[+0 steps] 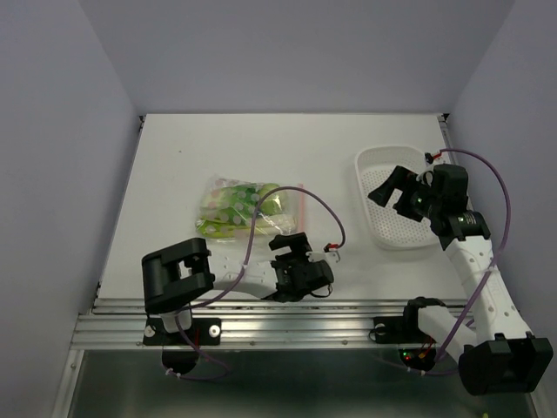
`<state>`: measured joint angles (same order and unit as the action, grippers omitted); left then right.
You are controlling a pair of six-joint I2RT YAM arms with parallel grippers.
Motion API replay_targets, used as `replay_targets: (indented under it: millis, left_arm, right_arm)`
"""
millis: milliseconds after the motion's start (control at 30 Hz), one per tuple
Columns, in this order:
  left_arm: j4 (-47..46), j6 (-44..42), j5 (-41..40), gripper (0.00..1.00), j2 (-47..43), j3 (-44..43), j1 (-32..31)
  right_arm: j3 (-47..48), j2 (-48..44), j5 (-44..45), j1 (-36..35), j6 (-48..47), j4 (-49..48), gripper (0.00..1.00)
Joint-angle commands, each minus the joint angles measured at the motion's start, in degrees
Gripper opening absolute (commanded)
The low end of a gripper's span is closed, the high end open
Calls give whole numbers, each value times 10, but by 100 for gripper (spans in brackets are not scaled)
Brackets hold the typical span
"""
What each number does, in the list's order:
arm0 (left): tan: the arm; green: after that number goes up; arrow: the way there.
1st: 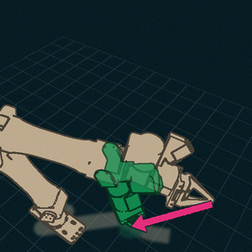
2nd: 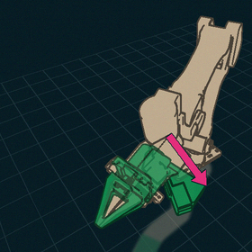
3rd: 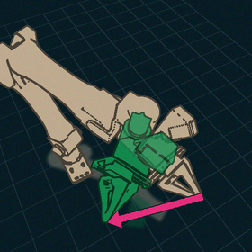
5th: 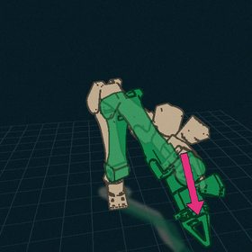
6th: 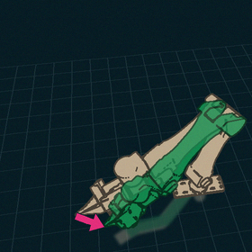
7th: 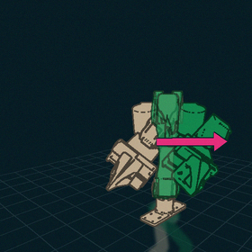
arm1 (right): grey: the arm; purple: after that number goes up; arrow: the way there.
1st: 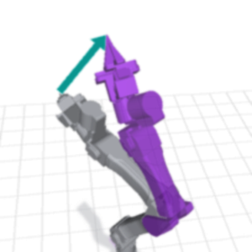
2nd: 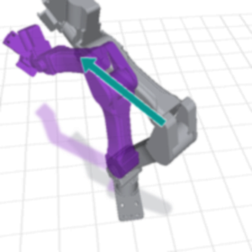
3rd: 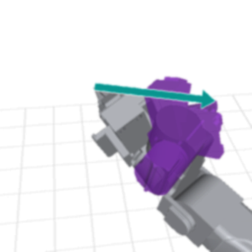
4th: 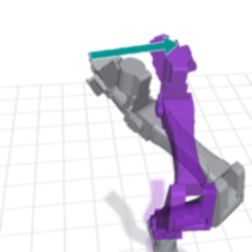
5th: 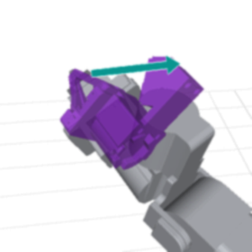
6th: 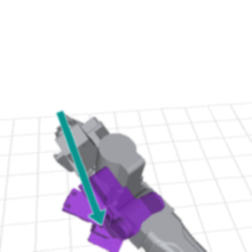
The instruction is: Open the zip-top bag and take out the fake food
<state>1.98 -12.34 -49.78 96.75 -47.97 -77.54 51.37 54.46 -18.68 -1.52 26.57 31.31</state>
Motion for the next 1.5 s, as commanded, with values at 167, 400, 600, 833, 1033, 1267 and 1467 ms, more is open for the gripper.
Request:
replay_targets:
  millis: [167, 400, 600, 833, 1033, 1267, 1467]
  left_arm:
    - [-82, -58, 9, 98, 38, -4, 54]
    - [-81, -54, 7, 94, 48, -3, 69]
    - [-84, -57, -3, 76, 68, -17, 73]
    - [-108, -61, -39, 48, 68, -24, 74]
    - [-121, -55, -47, 0, 42, -47, 85]
    - [-98, -47, 53, 0, -68, -69, 87]
    - [-77, -66, 138, 0, -157, -64, 99]
  right_arm:
    - [24, -8, 3, 1, -14, -13, 100]
    - [22, -5, 7, 1, -14, -15, 100]
    - [22, -8, 6, 1, -15, -16, 100]
    - [15, -8, 0, 1, -17, -23, 100]
    - [15, -8, -4, 1, -23, -24, 100]
    - [-1, -28, -58, 1, -54, -57, 100]
    - [-50, -97, -175, 1, -103, -181, 100]
